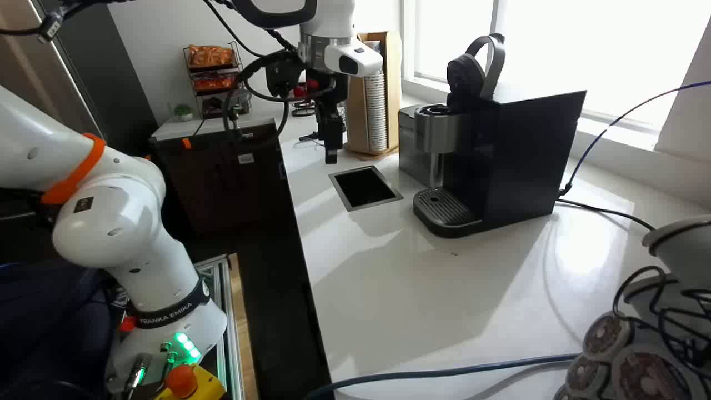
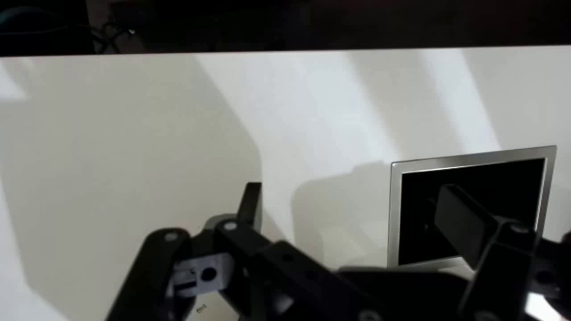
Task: Remove two cups from the pile, place one on the rack and place the other on the counter top to the right of the coffee maker
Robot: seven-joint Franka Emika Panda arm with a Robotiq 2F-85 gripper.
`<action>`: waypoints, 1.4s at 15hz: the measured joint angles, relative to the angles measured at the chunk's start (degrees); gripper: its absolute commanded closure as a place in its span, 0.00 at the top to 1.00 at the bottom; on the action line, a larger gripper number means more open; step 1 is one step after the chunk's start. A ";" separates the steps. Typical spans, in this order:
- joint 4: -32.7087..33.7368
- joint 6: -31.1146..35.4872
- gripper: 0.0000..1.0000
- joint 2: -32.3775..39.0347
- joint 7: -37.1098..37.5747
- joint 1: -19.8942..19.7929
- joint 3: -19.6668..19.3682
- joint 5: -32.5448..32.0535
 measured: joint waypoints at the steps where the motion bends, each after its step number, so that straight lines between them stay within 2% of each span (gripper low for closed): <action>1: 0.00 0.00 1.00 0.00 0.00 0.00 0.00 0.00; 11: 0.00 0.25 1.00 0.00 -0.01 -0.18 0.31 0.00; 14: 1.07 5.94 1.00 0.57 -0.84 -0.06 2.43 -0.57; 17: 7.17 9.81 1.00 4.00 -2.35 1.39 6.41 -2.67; 21: 20.58 10.16 1.00 12.54 -3.29 4.48 12.08 -7.53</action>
